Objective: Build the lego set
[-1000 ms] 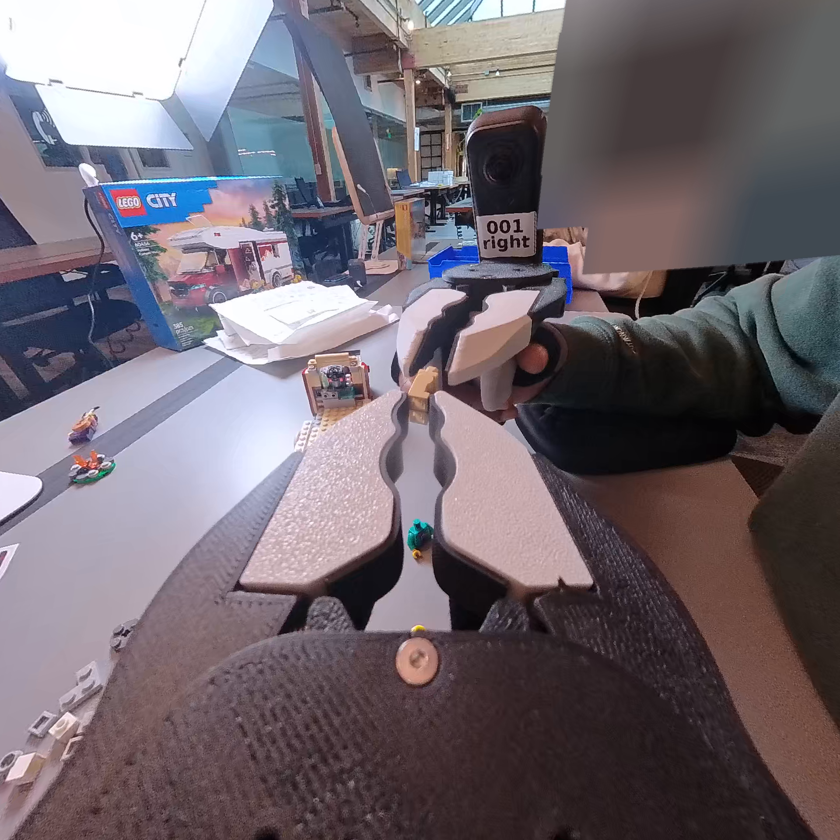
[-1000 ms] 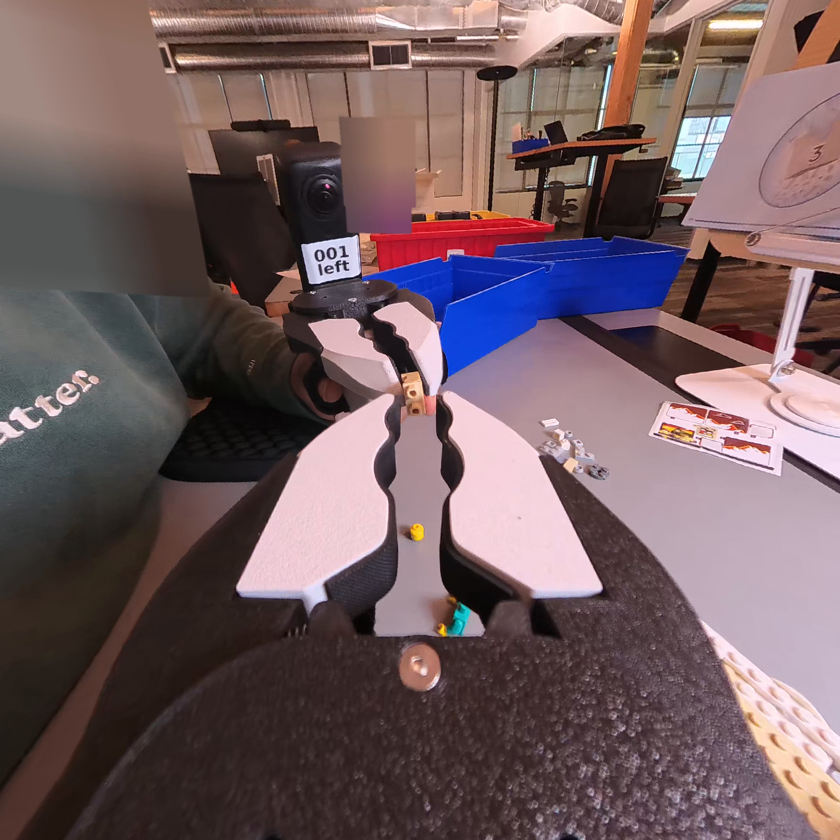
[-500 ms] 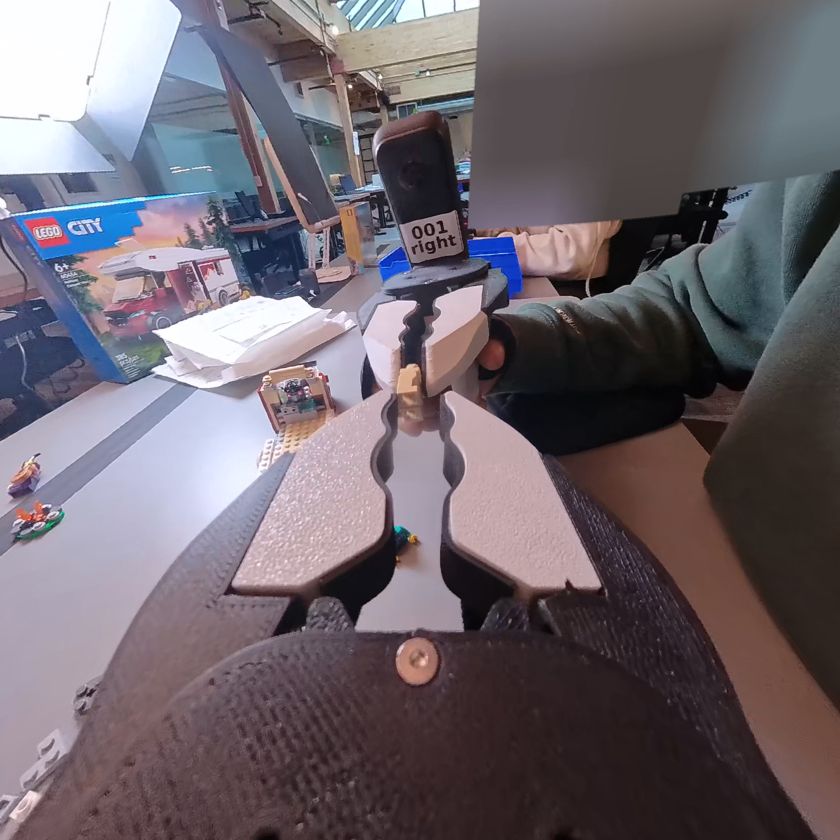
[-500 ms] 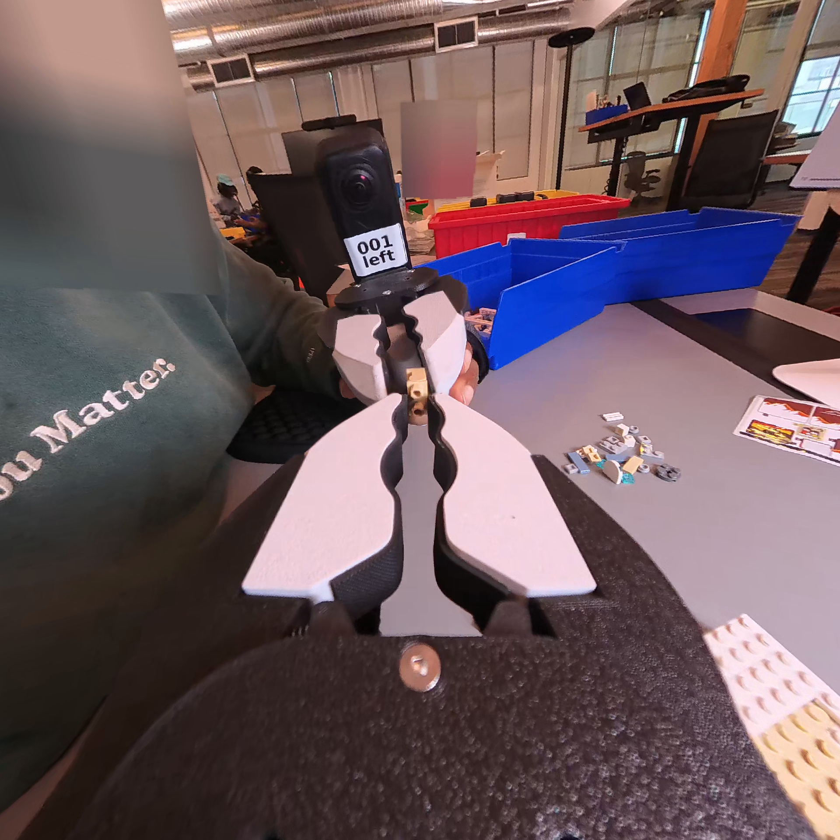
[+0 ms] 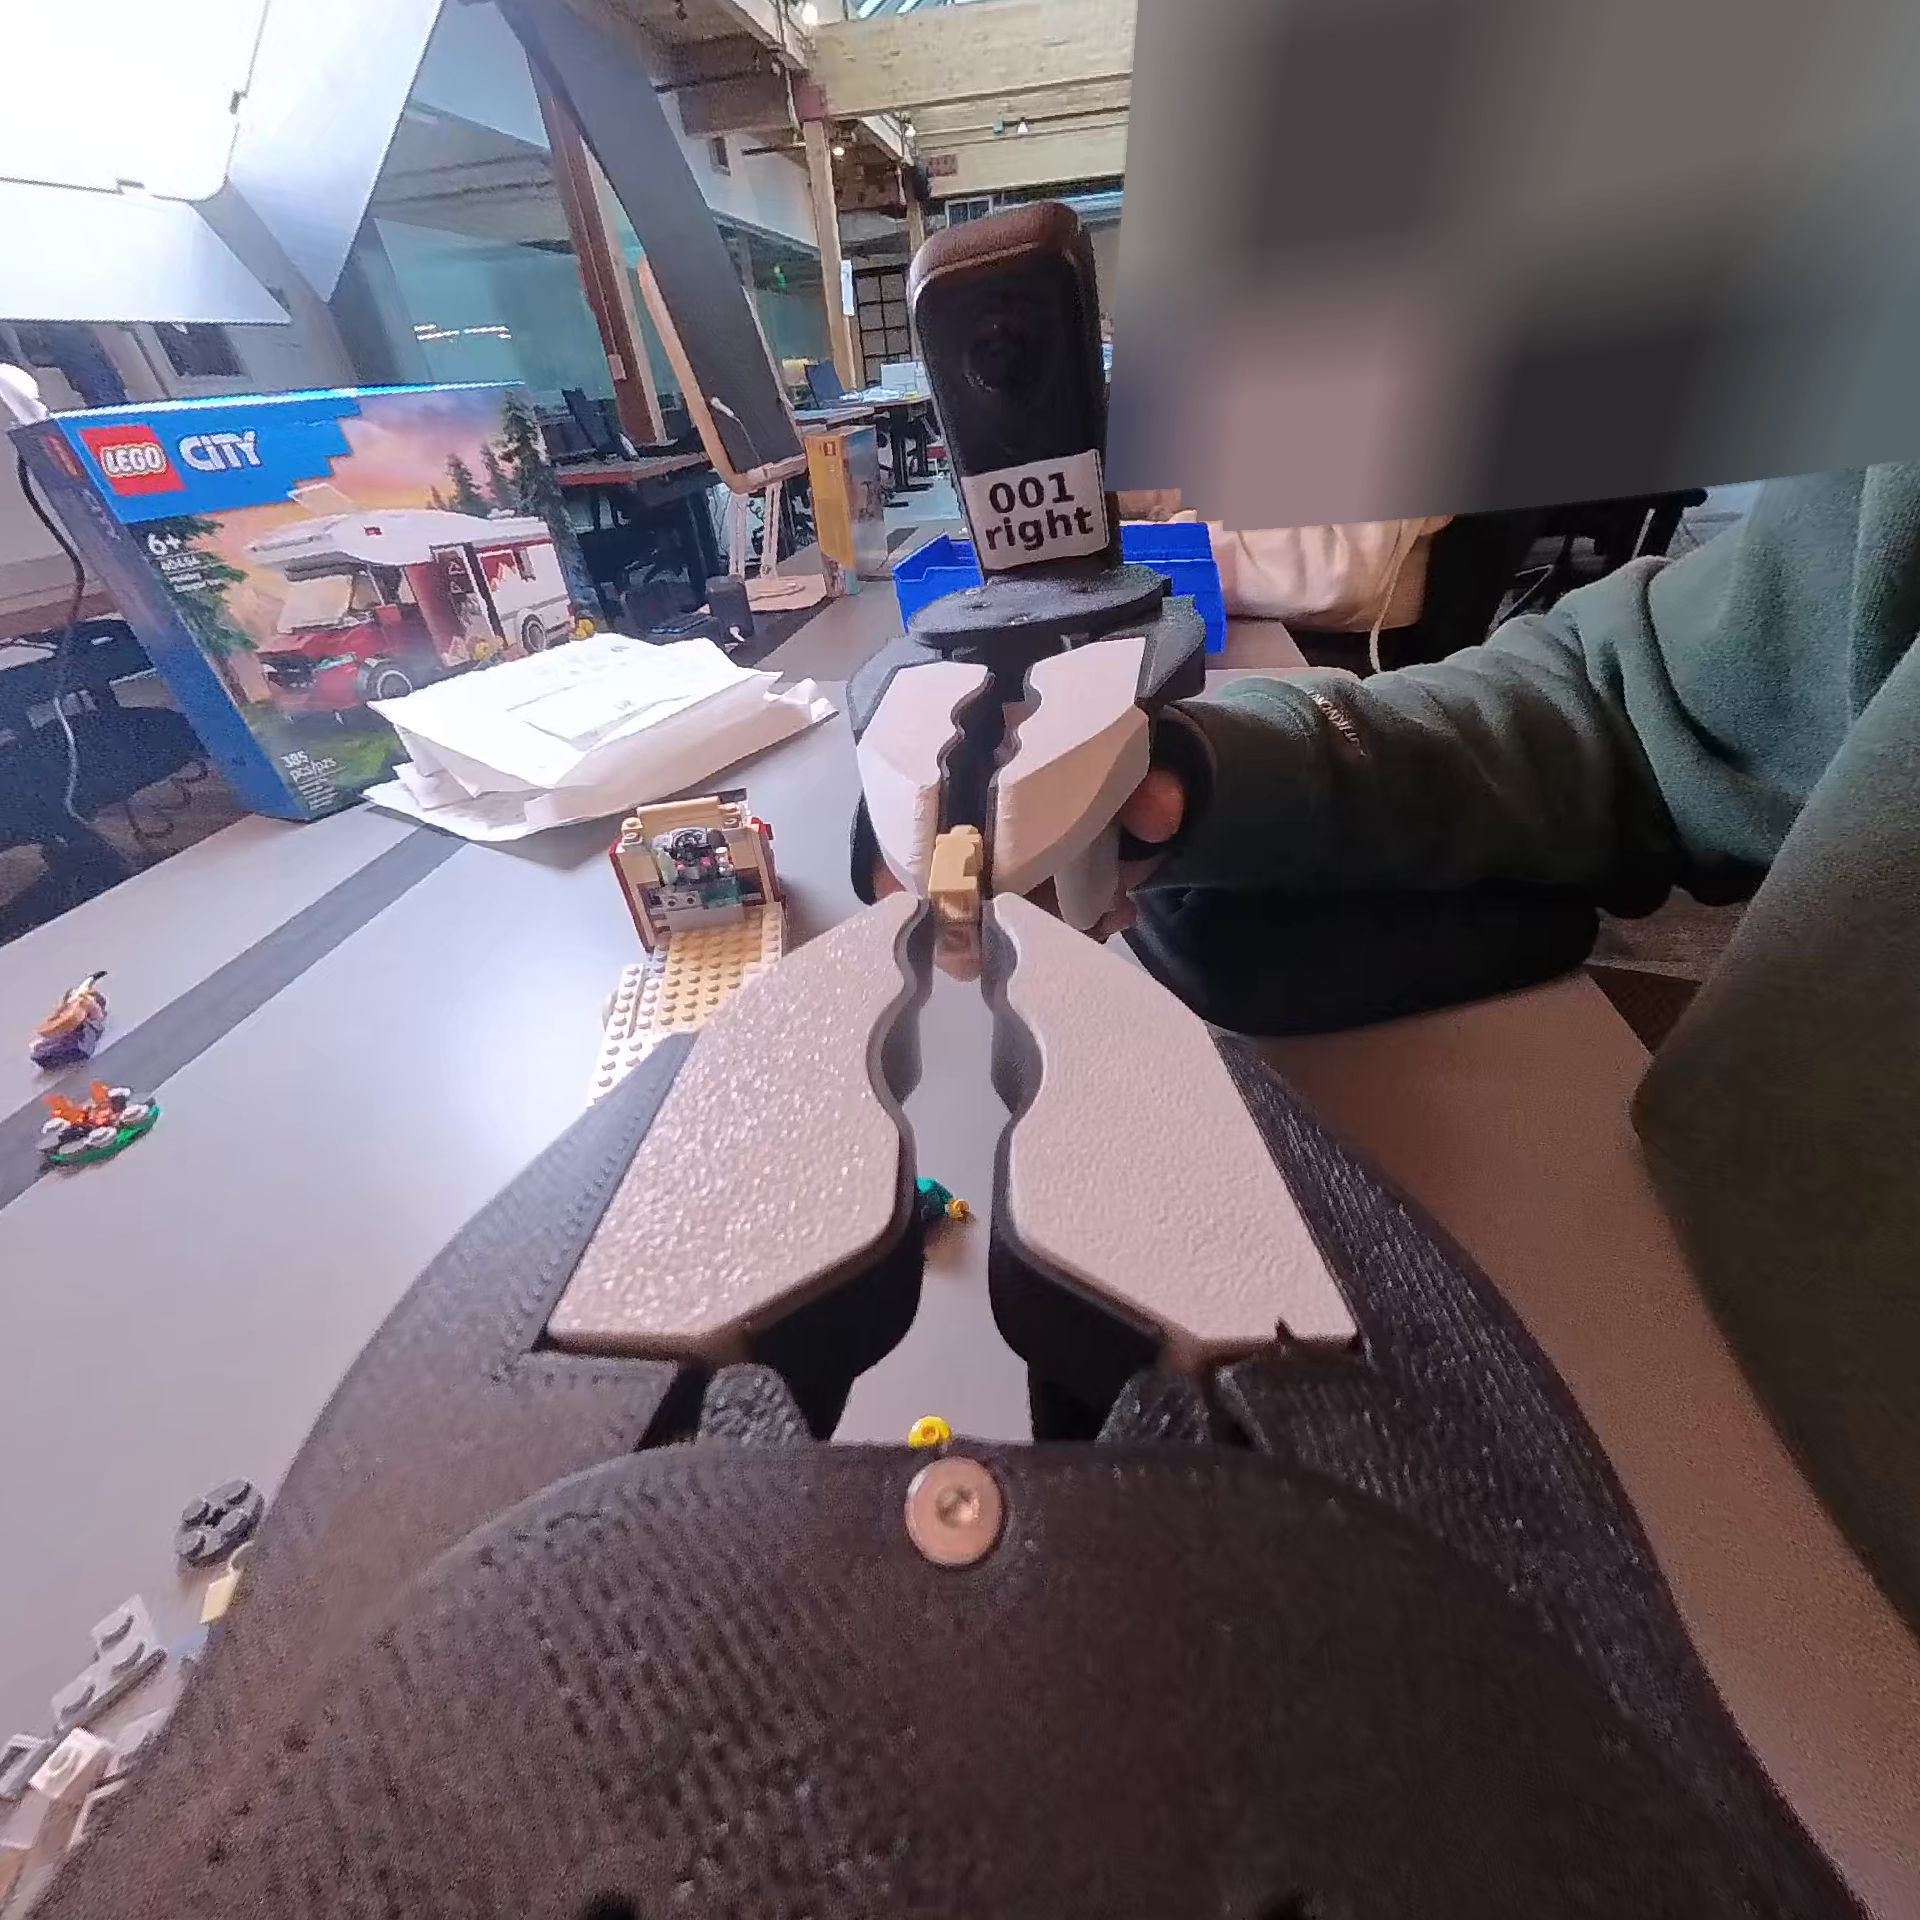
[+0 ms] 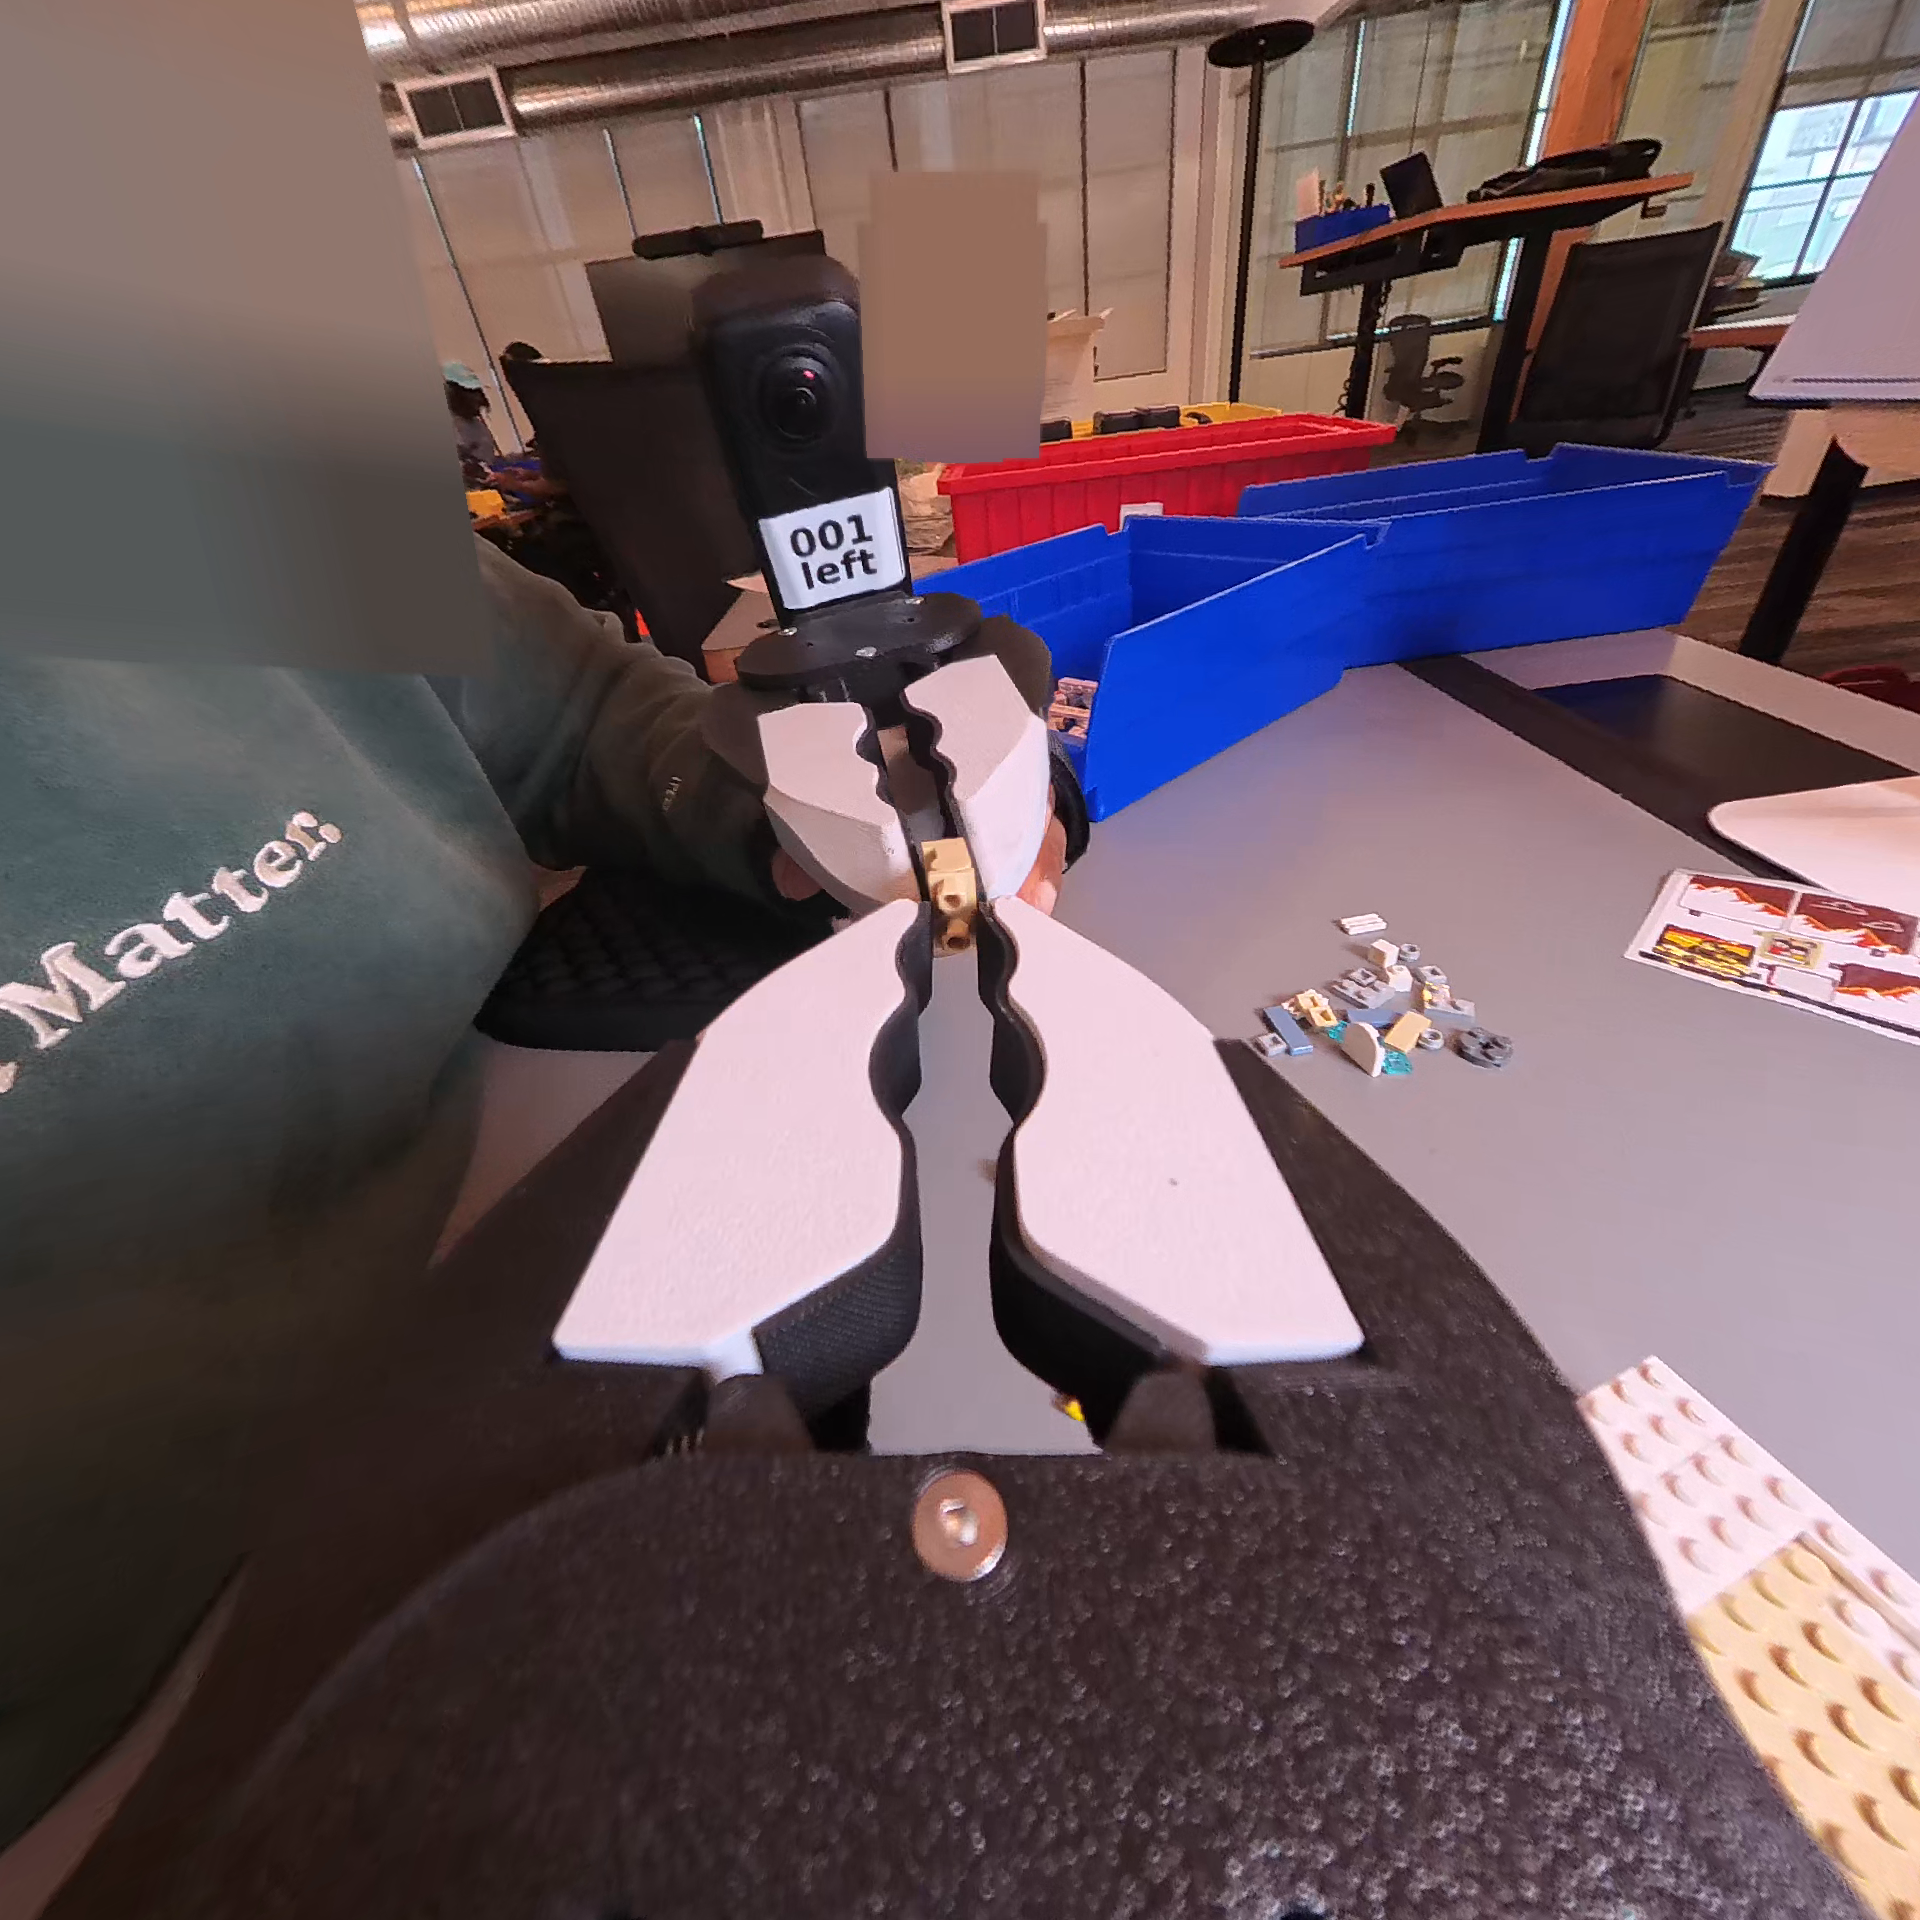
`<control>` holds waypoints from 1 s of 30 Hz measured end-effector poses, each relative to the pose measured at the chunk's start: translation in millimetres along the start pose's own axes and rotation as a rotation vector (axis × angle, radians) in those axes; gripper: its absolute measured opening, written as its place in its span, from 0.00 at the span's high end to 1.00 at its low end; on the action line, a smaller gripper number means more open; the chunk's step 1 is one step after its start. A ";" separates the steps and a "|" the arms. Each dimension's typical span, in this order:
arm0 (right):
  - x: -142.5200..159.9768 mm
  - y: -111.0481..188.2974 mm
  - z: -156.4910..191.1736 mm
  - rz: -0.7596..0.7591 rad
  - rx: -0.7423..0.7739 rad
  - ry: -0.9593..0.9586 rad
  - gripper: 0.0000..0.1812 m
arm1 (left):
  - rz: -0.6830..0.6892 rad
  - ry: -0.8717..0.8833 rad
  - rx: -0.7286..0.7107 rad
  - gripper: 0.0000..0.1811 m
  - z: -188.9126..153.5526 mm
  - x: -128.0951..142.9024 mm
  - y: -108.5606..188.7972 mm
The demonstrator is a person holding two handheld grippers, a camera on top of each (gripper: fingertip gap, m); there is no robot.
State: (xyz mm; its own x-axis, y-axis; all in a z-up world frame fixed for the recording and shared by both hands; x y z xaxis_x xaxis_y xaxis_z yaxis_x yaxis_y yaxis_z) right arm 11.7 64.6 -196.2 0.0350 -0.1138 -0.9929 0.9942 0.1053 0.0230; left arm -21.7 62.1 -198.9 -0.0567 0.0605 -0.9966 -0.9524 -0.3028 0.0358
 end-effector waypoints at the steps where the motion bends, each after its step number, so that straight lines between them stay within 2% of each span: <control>1: 0.7 -0.1 -0.9 0.007 0.008 0.001 0.96 | 0.004 0.009 0.000 0.95 0.9 1.2 -0.3; 6: 9.5 -0.8 -7.5 0.074 0.051 -0.013 0.96 | 0.058 -0.026 0.005 0.95 6.5 11.9 -1.6; 10: 30.8 -1.7 -15.2 0.236 0.102 -0.023 0.96 | 0.190 -0.032 0.058 0.91 8.7 27.6 -0.4; 13: 45.4 -5.4 -15.0 0.330 0.098 -0.036 0.96 | 0.308 -0.080 0.081 0.94 7.2 45.3 -0.1; 16: 55.4 -7.7 -14.5 0.398 0.100 -0.031 0.96 | 0.361 -0.108 0.088 0.94 4.2 55.6 -1.4; 30: 59.1 -7.8 -14.8 0.430 0.110 -0.010 0.96 | 0.378 -0.070 0.084 0.95 4.0 63.3 -3.3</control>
State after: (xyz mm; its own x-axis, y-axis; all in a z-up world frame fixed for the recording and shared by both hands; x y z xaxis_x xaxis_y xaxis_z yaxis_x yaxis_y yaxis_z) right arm 4.5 71.7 -256.9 0.4482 -0.0918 -0.8892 0.8939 0.0390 0.4465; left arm -23.3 70.8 -261.8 -0.4258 0.0251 -0.9045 -0.8815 -0.2369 0.4085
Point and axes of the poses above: each gripper's, where its closed fingertips meet, y back along the fingers, x out of its underside, z = x × y across the jaws, the point moved 2 cm from there along y, back along the fingers, and after that the axes turned 10 degrees about -x, right-handed, at the moved point
